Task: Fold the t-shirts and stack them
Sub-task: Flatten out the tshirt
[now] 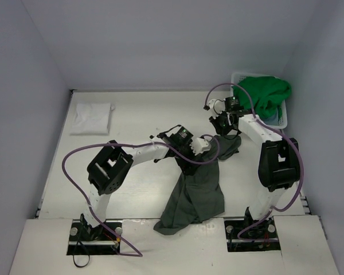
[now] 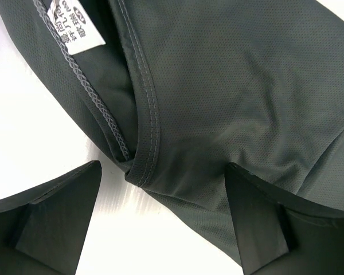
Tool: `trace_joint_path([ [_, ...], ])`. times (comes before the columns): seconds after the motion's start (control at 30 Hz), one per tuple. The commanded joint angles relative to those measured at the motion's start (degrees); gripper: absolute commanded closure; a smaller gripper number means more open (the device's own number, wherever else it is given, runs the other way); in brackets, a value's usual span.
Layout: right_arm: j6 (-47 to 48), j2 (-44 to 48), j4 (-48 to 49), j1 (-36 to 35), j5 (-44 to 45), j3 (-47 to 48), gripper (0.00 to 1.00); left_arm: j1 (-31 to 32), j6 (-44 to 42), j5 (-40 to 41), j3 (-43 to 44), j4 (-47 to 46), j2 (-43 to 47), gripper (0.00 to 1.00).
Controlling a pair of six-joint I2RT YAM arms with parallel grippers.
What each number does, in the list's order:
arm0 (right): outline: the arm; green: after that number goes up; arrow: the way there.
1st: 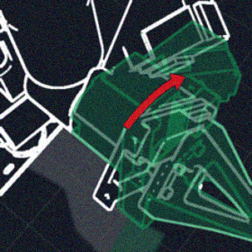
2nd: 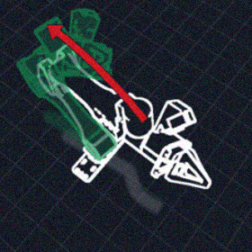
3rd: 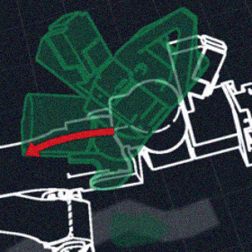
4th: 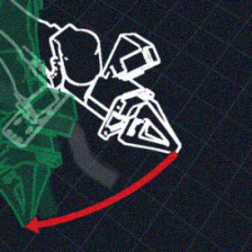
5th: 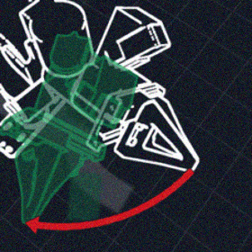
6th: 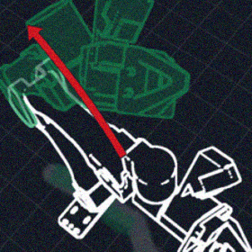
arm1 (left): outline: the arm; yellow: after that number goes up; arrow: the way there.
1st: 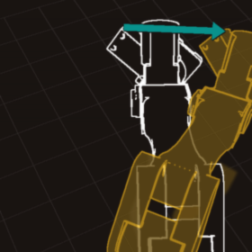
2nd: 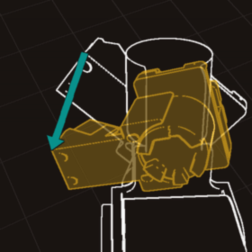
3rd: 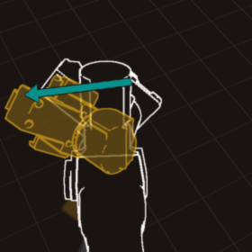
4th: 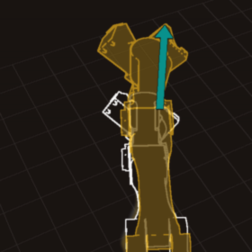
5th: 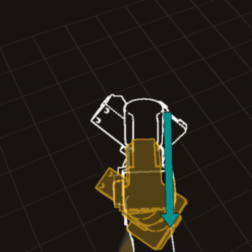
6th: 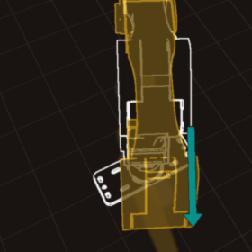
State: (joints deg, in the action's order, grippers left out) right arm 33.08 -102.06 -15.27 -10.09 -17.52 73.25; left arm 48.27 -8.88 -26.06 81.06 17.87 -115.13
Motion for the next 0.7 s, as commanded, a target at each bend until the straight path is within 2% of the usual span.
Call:
trace_joint_path([
  [0.0, 0.23, 2.92, -0.82, 0.51, -1.55, 0.14, 0.87, -0.2, -0.43, -0.83, 3.41, -2.49, 2.19, 0.18],
  [0.1, 0.23, 2.48, -0.9, 0.59, -1.73, -0.04, 0.79, -0.28, -0.52, -0.57, 3.41, -2.4, 2.63, 0.2],
  [0.23, 0.32, 1.69, -0.99, 0.51, -1.73, -0.3, 0.78, -0.2, -0.96, -0.74, 3.49, -1.79, 2.72, 0.29],
  [0.33, 0.49, 0.99, -0.9, 0.59, -1.73, -0.83, 0.78, -0.28, -1.22, -1.27, 4.55, -0.82, 2.37, 0.46],
  [0.37, 0.58, 0.55, -0.9, 0.59, -1.56, -1.01, 0.78, -0.28, -1.31, -1.53, 4.9, -0.12, 2.11, 0.57],
  [0.47, 0.58, 0.11, -0.82, 0.59, -1.73, -1.27, 0.78, -0.28, -1.66, -2.32, 6.31, 0.94, 1.93, 0.8],
  [0.5, 0.49, 0.11, -0.82, 0.51, -1.82, -1.36, 0.78, -0.28, -1.84, -2.32, 6.57, 0.85, 2.02, 0.91],
  [0.57, 0.49, 0.02, -0.82, 0.51, -1.91, -1.53, 0.78, -0.28, -1.75, -2.15, 6.83, 1.03, 2.19, 0.99],
  [0.67, 0.49, -0.15, -0.82, 0.51, -1.99, -1.53, 0.78, -0.2, -2.01, -2.15, 6.92, 1.38, 2.54, 1.0],
])
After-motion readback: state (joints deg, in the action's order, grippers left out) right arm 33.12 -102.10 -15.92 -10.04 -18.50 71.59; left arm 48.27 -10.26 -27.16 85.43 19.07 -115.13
